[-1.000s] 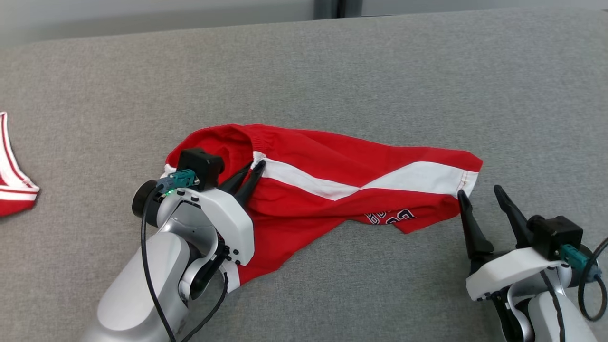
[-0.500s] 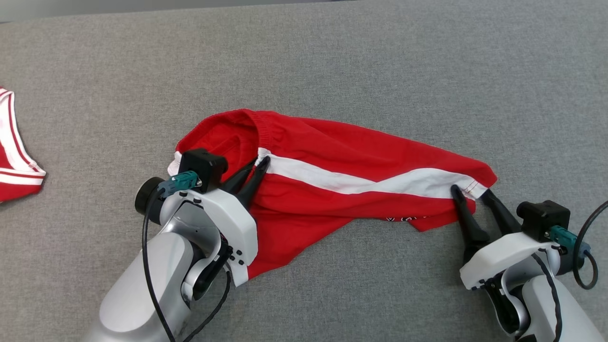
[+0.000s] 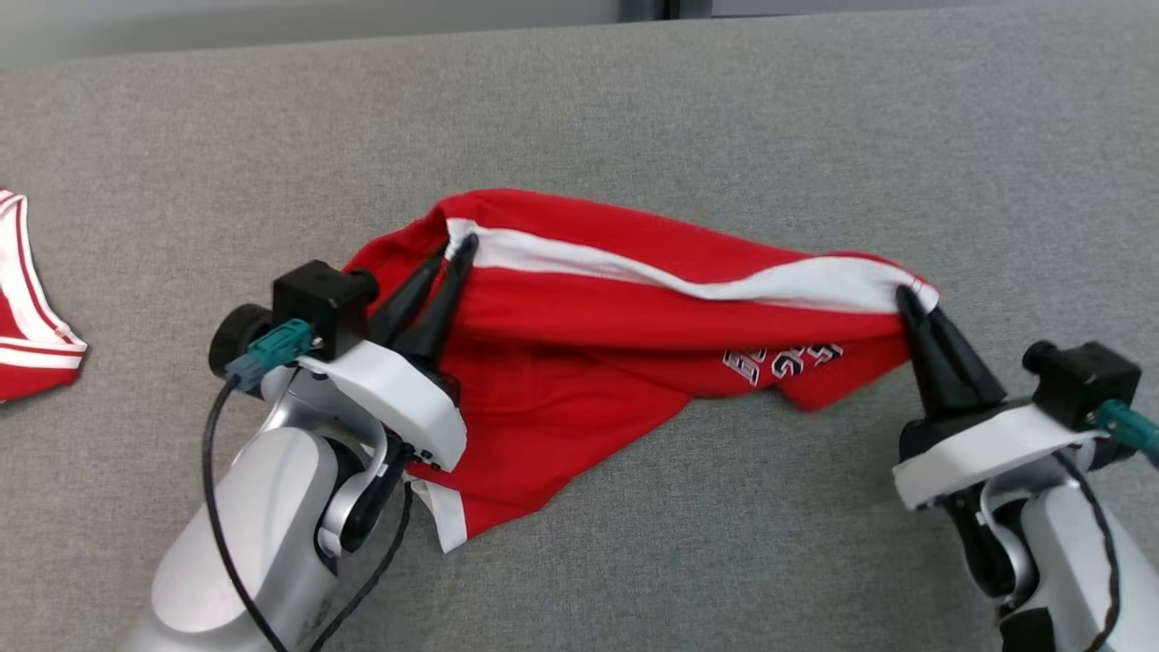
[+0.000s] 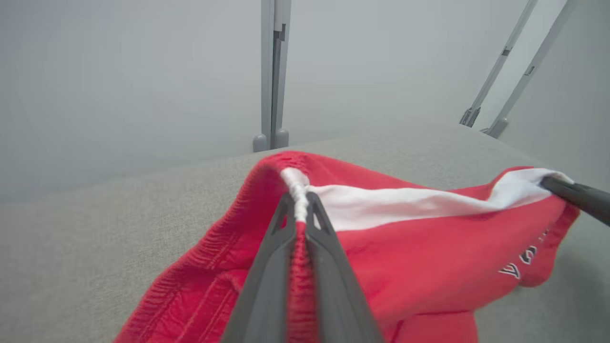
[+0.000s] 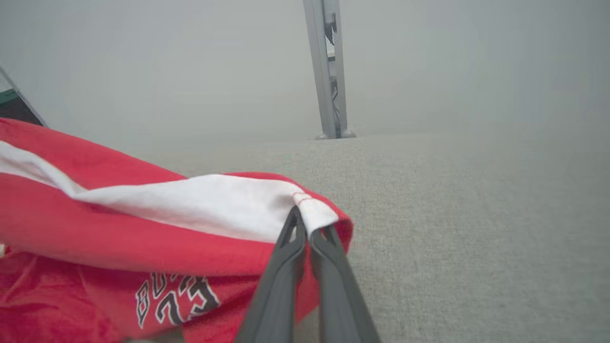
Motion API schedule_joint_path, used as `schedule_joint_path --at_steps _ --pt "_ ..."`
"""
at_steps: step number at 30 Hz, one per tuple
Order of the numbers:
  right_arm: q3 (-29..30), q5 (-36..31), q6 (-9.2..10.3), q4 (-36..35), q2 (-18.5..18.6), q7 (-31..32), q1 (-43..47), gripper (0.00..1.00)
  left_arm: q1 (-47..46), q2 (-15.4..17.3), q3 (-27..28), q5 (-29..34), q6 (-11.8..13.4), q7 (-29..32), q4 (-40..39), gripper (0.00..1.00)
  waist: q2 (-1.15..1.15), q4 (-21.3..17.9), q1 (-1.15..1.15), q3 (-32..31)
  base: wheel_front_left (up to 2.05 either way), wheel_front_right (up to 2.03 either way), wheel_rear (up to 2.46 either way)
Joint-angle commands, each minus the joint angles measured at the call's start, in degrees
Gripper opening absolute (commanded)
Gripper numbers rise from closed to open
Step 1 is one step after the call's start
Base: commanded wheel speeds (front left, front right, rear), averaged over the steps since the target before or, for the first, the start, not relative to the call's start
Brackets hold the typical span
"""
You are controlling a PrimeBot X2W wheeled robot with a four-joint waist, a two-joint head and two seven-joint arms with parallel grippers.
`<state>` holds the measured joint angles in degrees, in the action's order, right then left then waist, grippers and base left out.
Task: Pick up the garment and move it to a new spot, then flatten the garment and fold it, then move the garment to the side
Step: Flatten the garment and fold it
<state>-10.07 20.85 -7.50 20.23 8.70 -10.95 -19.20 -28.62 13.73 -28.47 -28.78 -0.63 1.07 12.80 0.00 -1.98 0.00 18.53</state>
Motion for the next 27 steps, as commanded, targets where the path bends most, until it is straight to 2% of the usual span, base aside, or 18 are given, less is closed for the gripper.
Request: schedule_joint_path --at_steps 1,7,18,27 --pt "0.27 0.46 0.01 -2.57 1.15 0.00 -1.02 0.00 0.01 0.76 1.00 0.45 0.66 -1.69 -1.79 0.00 0.00 -0.14 0.00 -1.22 0.00 0.00 0.00" --pt "1.59 1.19 0.01 -11.18 3.33 2.31 -3.66 0.00 -1.44 2.50 2.89 1.54 1.82 -4.37 -7.56 0.00 0.00 0.27 0.00 -4.32 0.00 0.00 0.00" --pt "5.04 -0.18 0.01 -24.71 7.27 8.64 -10.09 0.00 -6.27 5.69 7.48 1.92 4.04 -3.81 -16.27 0.00 0.00 1.93 0.00 -8.88 0.00 0.00 0.00" --pt "6.69 -0.43 0.02 -30.57 8.17 13.52 -11.97 0.00 -5.58 7.50 10.59 -0.09 5.63 -2.20 -22.39 0.00 0.00 1.81 0.00 -10.59 0.00 0.00 0.00"
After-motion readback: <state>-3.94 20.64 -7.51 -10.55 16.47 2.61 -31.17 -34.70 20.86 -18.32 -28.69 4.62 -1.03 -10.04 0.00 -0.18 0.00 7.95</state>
